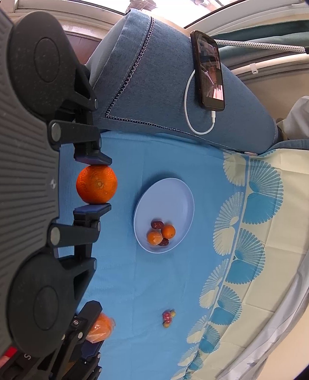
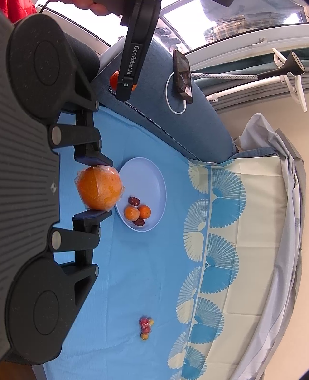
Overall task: Organize fruits
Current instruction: 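Carry both mandarins over the plate beside the dates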
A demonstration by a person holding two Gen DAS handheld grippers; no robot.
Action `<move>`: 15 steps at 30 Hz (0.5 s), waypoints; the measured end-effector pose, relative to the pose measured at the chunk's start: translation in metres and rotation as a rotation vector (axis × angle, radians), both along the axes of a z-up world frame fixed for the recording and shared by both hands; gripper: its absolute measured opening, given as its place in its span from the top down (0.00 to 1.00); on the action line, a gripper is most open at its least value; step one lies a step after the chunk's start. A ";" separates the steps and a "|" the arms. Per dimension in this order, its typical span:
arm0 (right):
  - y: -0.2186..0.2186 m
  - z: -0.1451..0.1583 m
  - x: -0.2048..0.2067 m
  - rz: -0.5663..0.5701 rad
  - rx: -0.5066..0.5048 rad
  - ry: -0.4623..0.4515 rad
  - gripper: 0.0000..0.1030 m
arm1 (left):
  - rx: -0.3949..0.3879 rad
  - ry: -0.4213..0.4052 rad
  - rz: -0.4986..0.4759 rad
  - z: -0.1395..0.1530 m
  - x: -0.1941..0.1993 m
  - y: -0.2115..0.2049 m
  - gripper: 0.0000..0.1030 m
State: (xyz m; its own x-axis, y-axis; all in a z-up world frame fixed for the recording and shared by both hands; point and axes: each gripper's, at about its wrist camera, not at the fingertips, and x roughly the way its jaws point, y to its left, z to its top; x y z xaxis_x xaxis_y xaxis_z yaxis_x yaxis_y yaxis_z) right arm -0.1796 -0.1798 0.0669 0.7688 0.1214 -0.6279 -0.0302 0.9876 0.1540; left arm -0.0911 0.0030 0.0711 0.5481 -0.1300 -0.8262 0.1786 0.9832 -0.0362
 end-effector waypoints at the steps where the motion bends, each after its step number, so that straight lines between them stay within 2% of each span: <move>1: 0.000 -0.001 0.001 -0.001 0.000 0.003 0.62 | 0.000 0.001 -0.001 0.000 0.001 0.000 0.64; 9: 0.002 -0.010 0.015 -0.012 -0.007 0.019 0.62 | 0.009 0.011 -0.008 -0.005 0.018 -0.002 0.64; 15: 0.000 -0.018 0.040 -0.022 0.002 0.028 0.62 | 0.016 0.025 -0.011 -0.011 0.044 -0.007 0.64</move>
